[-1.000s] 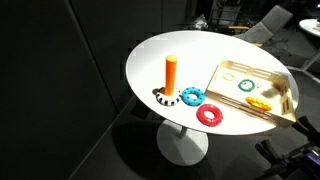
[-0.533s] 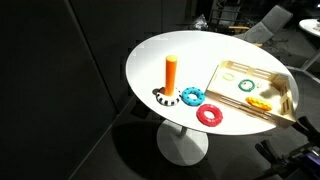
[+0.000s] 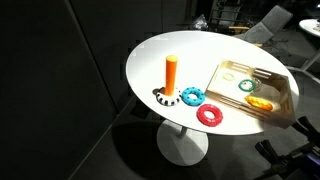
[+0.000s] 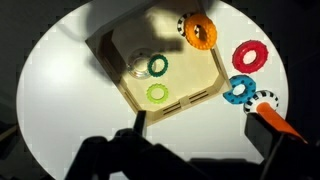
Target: Put the red ring in the box.
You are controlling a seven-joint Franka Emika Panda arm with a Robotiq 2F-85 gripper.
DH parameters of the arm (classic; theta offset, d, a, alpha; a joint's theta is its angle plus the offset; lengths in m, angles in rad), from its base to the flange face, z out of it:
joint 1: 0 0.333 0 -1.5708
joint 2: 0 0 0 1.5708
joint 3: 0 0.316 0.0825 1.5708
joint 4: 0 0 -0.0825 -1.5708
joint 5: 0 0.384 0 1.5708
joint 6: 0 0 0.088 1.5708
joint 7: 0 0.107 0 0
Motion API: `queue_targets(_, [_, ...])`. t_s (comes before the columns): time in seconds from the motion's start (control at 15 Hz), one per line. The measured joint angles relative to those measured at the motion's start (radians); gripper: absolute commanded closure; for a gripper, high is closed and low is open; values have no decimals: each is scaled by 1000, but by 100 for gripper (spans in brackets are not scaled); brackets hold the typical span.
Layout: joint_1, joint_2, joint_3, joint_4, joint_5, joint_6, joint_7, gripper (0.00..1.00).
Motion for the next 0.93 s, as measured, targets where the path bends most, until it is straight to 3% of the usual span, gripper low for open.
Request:
queue_targets(0.4, [56, 78, 74, 0, 29, 6, 19, 0])
queue_targets(0.8, [64, 173, 167, -1, -10, 11, 94, 0])
queue_targets(0.93, [66, 183, 171, -1, -11, 12, 97, 0])
